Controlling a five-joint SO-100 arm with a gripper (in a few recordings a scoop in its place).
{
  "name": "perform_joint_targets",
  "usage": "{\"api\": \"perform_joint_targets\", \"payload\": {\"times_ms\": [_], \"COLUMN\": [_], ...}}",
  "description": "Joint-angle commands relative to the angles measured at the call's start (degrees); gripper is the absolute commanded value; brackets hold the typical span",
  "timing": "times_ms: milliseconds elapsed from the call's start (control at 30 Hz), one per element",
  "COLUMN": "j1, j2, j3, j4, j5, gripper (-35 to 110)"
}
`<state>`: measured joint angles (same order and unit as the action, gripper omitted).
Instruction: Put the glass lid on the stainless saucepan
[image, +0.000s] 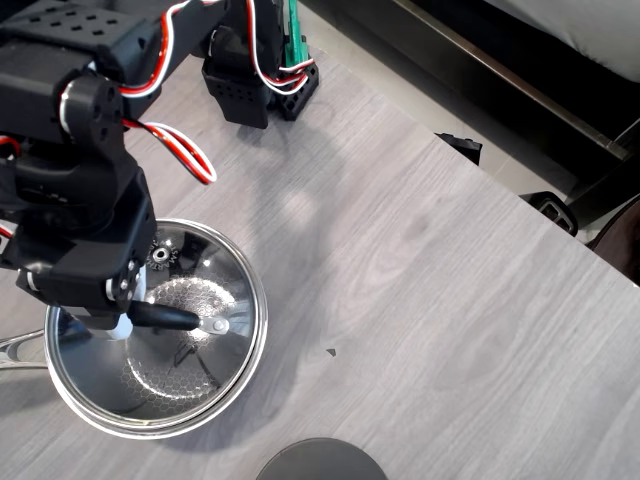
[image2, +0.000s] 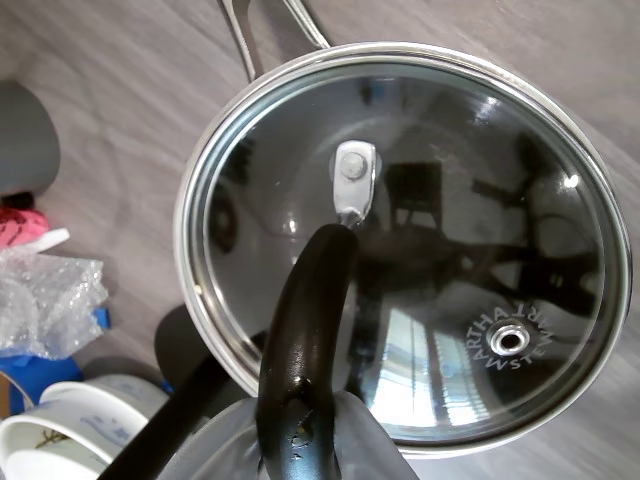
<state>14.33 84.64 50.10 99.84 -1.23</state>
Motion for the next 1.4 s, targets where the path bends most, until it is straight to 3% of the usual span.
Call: {"api": "perform_joint_targets", "payload": {"times_ms": [0, 767, 1367], "j1": [-0.9, -1.1, -0.2], "j2": [1.2, 8.4, 3.0], "j3": [-1.1, -1.2, -0.6], "j4": [-0.9, -1.4, -3.1], "j5": [0.7, 0.5, 0.4], "gripper": [0, 0, 0]}}
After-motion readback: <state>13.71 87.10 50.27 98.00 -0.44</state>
